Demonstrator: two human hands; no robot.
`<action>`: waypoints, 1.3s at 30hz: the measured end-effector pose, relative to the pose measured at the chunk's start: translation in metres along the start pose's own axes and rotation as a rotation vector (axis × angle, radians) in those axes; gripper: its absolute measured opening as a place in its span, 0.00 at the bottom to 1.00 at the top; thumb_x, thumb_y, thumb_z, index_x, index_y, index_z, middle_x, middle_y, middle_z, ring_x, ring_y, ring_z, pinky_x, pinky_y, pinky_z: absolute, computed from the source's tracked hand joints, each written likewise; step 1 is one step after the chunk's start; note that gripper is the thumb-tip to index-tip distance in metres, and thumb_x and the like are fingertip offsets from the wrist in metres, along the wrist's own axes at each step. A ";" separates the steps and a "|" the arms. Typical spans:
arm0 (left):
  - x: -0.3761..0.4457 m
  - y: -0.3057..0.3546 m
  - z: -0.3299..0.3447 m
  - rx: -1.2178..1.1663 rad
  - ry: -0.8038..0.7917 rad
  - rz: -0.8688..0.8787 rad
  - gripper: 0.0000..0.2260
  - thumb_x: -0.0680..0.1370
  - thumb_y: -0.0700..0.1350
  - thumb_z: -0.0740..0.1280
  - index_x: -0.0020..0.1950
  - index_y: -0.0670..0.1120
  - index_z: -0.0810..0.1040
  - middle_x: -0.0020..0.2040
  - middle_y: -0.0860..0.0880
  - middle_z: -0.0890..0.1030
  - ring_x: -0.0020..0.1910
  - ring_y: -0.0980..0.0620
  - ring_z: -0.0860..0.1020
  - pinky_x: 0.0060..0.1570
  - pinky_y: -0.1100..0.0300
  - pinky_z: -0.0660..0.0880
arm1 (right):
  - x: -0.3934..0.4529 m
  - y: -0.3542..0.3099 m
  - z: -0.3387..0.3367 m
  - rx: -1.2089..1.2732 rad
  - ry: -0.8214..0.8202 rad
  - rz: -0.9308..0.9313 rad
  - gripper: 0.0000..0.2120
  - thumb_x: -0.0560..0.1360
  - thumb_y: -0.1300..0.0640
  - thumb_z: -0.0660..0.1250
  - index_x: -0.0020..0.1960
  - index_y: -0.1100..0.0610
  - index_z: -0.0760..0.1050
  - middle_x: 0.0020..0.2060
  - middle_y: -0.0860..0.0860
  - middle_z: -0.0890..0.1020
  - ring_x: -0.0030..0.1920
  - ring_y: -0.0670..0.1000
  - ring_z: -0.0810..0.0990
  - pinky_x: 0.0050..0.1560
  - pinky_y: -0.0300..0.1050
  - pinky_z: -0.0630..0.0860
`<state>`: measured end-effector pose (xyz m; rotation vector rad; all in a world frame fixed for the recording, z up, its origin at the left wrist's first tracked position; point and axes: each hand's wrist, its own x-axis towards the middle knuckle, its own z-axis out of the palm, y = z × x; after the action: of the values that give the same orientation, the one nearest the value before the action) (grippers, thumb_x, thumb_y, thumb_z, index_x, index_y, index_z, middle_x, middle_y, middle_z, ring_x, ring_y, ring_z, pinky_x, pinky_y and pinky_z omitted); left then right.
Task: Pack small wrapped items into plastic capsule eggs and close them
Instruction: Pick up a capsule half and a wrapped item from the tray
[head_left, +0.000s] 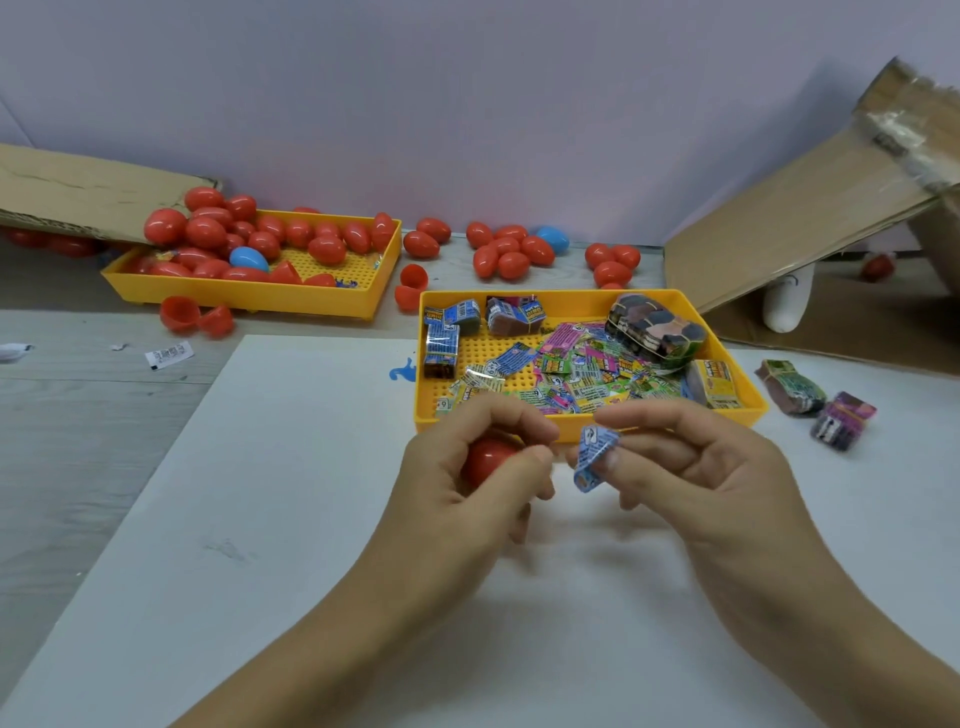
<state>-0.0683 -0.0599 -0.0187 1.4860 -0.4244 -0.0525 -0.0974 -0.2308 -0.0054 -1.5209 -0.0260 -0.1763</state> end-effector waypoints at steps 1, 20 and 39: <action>-0.001 -0.001 0.001 0.060 -0.024 0.011 0.04 0.72 0.46 0.70 0.45 0.49 0.82 0.38 0.51 0.80 0.34 0.55 0.77 0.34 0.63 0.73 | -0.001 0.000 0.001 -0.008 -0.013 0.004 0.17 0.57 0.56 0.82 0.44 0.51 0.85 0.36 0.55 0.86 0.35 0.44 0.83 0.34 0.33 0.75; 0.000 0.002 0.001 0.010 0.067 -0.023 0.05 0.72 0.42 0.70 0.37 0.45 0.84 0.34 0.48 0.78 0.26 0.54 0.74 0.24 0.62 0.69 | -0.004 -0.001 0.001 -0.094 -0.003 -0.001 0.08 0.62 0.50 0.78 0.39 0.49 0.85 0.53 0.47 0.84 0.50 0.47 0.84 0.39 0.42 0.80; -0.003 0.007 0.004 0.074 0.123 0.040 0.06 0.73 0.42 0.70 0.43 0.51 0.75 0.42 0.52 0.79 0.30 0.50 0.80 0.24 0.64 0.70 | 0.001 -0.005 -0.003 0.328 -0.208 0.380 0.23 0.62 0.49 0.81 0.51 0.62 0.84 0.53 0.58 0.82 0.49 0.49 0.77 0.40 0.45 0.73</action>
<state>-0.0737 -0.0625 -0.0127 1.5434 -0.3596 0.0873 -0.0976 -0.2339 -0.0002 -1.1851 0.0657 0.2794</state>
